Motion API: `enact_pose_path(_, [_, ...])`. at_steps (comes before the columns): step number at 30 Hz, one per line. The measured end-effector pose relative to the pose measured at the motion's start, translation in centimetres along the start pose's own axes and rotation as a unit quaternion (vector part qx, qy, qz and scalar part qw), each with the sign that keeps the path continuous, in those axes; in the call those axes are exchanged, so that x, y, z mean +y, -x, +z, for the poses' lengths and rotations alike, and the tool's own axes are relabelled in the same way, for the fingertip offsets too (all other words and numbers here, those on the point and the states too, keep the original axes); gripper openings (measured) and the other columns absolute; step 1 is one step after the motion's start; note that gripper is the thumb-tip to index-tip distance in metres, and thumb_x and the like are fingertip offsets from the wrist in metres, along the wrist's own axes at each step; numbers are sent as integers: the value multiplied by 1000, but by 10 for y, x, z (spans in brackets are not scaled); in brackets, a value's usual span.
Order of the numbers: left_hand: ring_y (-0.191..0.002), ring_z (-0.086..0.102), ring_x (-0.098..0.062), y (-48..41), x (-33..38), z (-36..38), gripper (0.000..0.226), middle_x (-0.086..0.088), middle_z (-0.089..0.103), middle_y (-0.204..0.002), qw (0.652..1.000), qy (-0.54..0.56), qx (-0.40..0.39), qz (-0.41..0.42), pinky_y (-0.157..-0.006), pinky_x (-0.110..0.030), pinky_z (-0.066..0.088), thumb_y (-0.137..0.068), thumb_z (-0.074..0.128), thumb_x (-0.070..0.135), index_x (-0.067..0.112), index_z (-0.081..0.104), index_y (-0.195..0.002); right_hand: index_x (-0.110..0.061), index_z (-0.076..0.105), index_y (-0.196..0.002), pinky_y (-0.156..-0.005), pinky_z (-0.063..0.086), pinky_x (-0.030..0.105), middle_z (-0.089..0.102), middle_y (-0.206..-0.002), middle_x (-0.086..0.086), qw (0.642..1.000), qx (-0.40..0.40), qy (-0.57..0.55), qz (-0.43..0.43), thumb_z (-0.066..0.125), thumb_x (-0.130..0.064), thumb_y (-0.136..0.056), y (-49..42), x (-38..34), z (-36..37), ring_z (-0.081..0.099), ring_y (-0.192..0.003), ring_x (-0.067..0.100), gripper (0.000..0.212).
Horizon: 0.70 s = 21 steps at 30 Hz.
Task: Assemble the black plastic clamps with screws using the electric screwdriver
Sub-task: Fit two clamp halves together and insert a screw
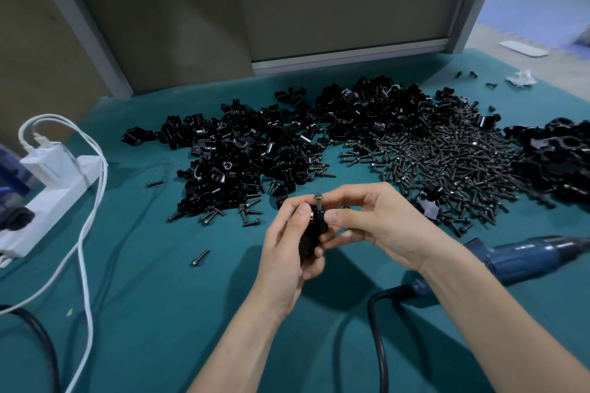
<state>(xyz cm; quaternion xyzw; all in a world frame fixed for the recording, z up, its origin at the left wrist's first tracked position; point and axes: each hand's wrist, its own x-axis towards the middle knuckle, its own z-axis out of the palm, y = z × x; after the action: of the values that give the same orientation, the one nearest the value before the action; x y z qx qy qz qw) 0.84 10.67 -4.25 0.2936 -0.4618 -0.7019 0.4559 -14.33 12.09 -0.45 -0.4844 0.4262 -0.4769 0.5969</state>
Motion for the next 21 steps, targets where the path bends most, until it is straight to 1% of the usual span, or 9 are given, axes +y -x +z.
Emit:
enact_pose_path(2, [-47, 42, -6, 0, 0, 0, 23, 4, 59, -63, 1000, -5, 0, 1, -34, -14, 25, -87, 49, 37, 20, 61, -97, -11, 77, -91, -67, 59, 33, 73, -92, 14, 1000, 6, 5, -1, 74, -13, -70, 0, 1, 0, 71, -73, 27, 22])
enact_pose_path(5, [-48, 42, -6, 0, 1, 0, 20, 4, 58, -63, 1000, -1, -5, -3, -34, -14, 26, -87, 51, 37, 23, 64, -94, -10, 76, -90, -66, 59, 33, 73, -89, 15, 1000, 18, 4, -2, 75, -12, -69, -2, 2, 0, 71, -70, 29, 22])
enact_pose_path(9, [-49, 44, -8, 0, 1, 0, 23, 3, 59, -67, 1000, -6, -3, -1, -35, -16, 29, -86, 54, 39, 23, 62, -101, -8, 75, -89, -62, 59, 30, 72, -85, 14, 999, 34, 2, -11, 74, -10, -67, -2, 5, 1, 71, -65, 27, 22])
enact_pose_path(11, [-53, 51, -11, -1, 1, -1, 29, 2, 63, -70, 1000, -9, 9, 20, -36, -19, 36, -87, 56, 42, 23, 53, -108, -7, 74, -88, -59, 58, 29, 72, -83, 14, 998, 56, -1, -25, 74, -9, -66, -1, 6, 3, 70, -61, 25, 23])
enact_pose_path(13, [-60, 61, -16, -2, 1, -2, 25, -2, 67, -75, 998, -28, 22, 55, -43, -24, 47, -94, 52, 40, 20, 43, -105, -6, 74, -88, -56, 57, 26, 72, -80, 10, 996, 83, 3, -43, 74, -6, -67, -2, 7, 4, 69, -58, 24, 21])
enact_pose_path(16, [-73, 70, -25, -4, -1, -5, 15, -15, 66, -100, 994, -55, 29, 92, -59, -32, 56, -93, 54, 32, 20, 47, -100, -9, 73, -84, -54, 55, 20, 72, -79, 7, 990, 122, 11, -68, 71, 7, -76, -4, 6, 2, 69, -56, 22, 18])
enact_pose_path(18, [-84, 71, -24, -4, -4, -6, 18, -7, 66, -112, 990, -80, 33, 112, -66, -30, 56, -91, 54, 28, 33, 54, -108, -9, 72, -85, -54, 53, 18, 72, -76, 4, 988, 132, 18, -75, 69, 9, -79, -4, 6, 1, 68, -56, 19, 20])
enact_pose_path(20, [-91, 68, -15, -5, -6, -5, 28, 9, 66, -113, 982, -132, 27, 132, -67, -25, 53, -92, 55, 30, 46, 56, -116, -9, 72, -86, -54, 53, 18, 71, -74, 3, 989, 127, 12, -74, 68, 10, -79, -4, 7, 2, 68, -56, 19, 20])
enact_pose_path(21, [-90, 65, -8, -4, -6, -4, 29, 14, 66, -110, 978, -153, 21, 140, -66, -22, 51, -93, 55, 34, 48, 56, -118, -9, 72, -86, -54, 53, 18, 71, -73, 3, 990, 125, 7, -72, 67, 10, -80, -3, 8, 3, 69, -55, 20, 21])
